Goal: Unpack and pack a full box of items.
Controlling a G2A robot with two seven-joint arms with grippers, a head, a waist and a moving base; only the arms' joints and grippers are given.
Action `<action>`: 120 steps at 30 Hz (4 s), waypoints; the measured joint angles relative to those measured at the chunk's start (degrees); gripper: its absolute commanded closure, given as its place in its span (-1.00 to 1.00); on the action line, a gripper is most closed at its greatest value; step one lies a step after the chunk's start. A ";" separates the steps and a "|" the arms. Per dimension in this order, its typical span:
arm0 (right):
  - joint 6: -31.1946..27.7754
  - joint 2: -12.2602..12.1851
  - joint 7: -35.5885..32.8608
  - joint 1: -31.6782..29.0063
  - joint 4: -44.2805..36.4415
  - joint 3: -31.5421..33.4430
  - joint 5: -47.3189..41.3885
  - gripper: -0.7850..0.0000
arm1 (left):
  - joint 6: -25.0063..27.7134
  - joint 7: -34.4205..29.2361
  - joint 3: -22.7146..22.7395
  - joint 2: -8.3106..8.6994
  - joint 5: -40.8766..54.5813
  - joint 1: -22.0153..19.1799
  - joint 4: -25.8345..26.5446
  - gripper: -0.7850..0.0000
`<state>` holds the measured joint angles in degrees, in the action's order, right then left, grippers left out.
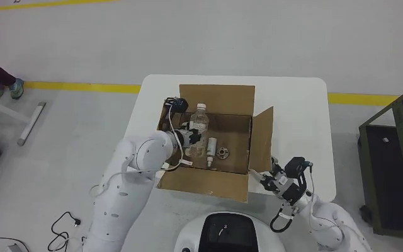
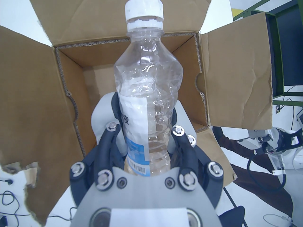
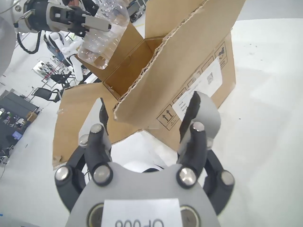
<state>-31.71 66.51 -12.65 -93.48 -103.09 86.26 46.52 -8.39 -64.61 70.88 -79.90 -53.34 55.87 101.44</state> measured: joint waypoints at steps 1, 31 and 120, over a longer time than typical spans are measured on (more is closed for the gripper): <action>0.62 0.07 -0.04 0.31 0.33 -0.55 -0.23 -0.19 | -0.08 0.16 0.14 0.04 0.03 0.01 -0.11 1.00; 16.15 1.25 13.77 -1.64 2.48 2.08 -9.60 1.00 | -0.08 1.17 9.27 2.53 1.85 3.90 9.36 1.00; 21.69 4.28 24.71 -5.92 2.54 5.56 -23.08 1.00 | 3.10 -0.42 1.78 4.16 -13.24 2.68 -10.24 1.00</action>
<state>-10.02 70.79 12.06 -99.41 -100.55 91.82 23.44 -5.29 -65.03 72.66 -75.74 -66.58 58.55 91.20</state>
